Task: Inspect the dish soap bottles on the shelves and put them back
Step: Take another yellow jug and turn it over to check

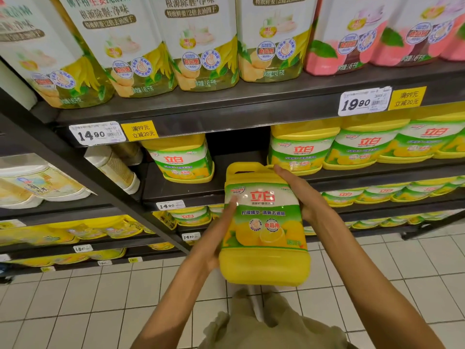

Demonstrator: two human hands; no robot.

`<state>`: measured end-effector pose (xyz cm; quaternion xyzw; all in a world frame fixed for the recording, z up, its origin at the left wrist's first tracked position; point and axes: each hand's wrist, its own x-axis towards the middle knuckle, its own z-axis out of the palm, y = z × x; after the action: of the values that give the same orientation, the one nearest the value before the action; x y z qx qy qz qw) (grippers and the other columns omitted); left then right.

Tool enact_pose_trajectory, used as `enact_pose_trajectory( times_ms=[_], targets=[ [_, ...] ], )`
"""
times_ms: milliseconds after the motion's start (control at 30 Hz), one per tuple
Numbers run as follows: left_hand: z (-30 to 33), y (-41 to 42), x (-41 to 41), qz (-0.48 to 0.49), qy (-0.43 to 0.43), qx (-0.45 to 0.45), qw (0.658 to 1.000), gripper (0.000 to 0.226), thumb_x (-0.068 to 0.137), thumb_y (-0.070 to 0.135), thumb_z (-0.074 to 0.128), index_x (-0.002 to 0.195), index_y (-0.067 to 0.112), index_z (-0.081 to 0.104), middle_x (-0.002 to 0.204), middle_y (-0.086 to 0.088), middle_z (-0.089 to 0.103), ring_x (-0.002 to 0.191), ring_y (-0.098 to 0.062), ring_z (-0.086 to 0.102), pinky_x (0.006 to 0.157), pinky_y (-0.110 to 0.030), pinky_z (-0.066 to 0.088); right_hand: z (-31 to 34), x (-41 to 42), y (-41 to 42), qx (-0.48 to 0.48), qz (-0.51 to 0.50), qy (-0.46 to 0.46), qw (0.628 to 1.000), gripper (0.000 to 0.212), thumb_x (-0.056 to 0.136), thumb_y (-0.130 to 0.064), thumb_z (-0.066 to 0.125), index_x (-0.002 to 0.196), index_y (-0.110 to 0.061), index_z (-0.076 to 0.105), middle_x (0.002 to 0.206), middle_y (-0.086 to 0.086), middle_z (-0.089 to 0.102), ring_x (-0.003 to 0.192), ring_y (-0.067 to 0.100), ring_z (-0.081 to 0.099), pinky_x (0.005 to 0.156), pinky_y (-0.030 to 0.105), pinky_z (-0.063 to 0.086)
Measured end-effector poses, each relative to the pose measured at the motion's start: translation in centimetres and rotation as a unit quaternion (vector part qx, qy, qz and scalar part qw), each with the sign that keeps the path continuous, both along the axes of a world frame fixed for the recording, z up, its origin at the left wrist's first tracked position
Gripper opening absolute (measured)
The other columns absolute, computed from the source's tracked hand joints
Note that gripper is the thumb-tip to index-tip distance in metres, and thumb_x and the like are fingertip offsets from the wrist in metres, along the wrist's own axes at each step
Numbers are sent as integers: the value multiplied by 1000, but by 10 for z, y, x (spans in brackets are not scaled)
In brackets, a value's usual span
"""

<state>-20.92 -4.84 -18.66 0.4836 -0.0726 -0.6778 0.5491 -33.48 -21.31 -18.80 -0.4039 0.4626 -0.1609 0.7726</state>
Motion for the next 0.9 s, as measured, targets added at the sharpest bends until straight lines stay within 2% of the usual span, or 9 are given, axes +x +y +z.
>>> enact_pose_trajectory(
  times_ms=[100,167,267,367,467,533,633,767,900],
  targets=[
    [-5,1,-9,18,-40,19,999,46,78,40,66,118,19,63,115,-13,70,104,-30,68,85,-45,57,2,-1,1,-57,10,19,998,51,88,-46,64,127,-14,59,113,15,71,102,33,69,95,53,52],
    [-9,2,-12,53,-58,6,997,50,73,31,72,119,16,61,111,-13,71,100,-30,69,77,-42,59,7,-5,5,-96,12,-3,995,66,81,-54,67,134,-19,52,121,10,68,108,28,67,99,51,50],
    [-9,4,-6,88,-153,-36,984,57,64,28,85,115,19,61,101,-4,75,92,-24,72,65,-31,59,16,-16,10,-136,8,-55,989,88,61,-59,73,137,-24,46,126,4,66,109,22,67,95,44,54],
    [-6,5,1,70,-275,-80,955,62,49,37,89,106,37,63,102,7,74,97,-14,70,72,-25,58,20,-30,16,-153,47,-95,982,89,55,-58,80,131,-22,51,122,4,69,105,17,69,84,31,58],
    [-9,10,9,25,-325,-124,937,80,44,46,91,116,39,56,112,7,70,106,-11,66,81,-26,57,20,-40,22,-170,81,-131,973,100,37,-56,93,123,-21,56,116,3,72,107,20,68,86,34,57],
    [-13,15,14,0,-343,-125,931,88,45,42,92,122,32,51,113,11,69,107,-5,64,80,-20,55,23,-43,22,-205,105,-127,965,94,33,-43,96,118,-29,59,112,-5,72,104,15,68,81,31,58],
    [-17,15,19,-10,-414,-89,906,79,48,27,93,115,30,53,105,18,68,98,12,61,75,-6,49,38,-41,25,-323,170,-100,926,77,46,-31,89,114,-46,58,111,-22,65,105,0,62,76,16,53],
    [-23,3,27,-8,-457,-82,886,71,58,3,87,118,20,55,110,14,63,98,12,60,82,-6,47,40,-30,21,-381,186,-99,901,81,49,-32,89,121,-37,52,117,-16,60,108,2,58,80,16,51],
    [-26,-9,43,-1,-465,-77,882,71,60,2,87,122,12,55,110,8,66,98,6,62,79,-10,50,29,-13,4,-342,183,-64,919,77,53,-21,92,117,-38,54,105,-29,62,101,-7,59,74,14,52]
  ],
)
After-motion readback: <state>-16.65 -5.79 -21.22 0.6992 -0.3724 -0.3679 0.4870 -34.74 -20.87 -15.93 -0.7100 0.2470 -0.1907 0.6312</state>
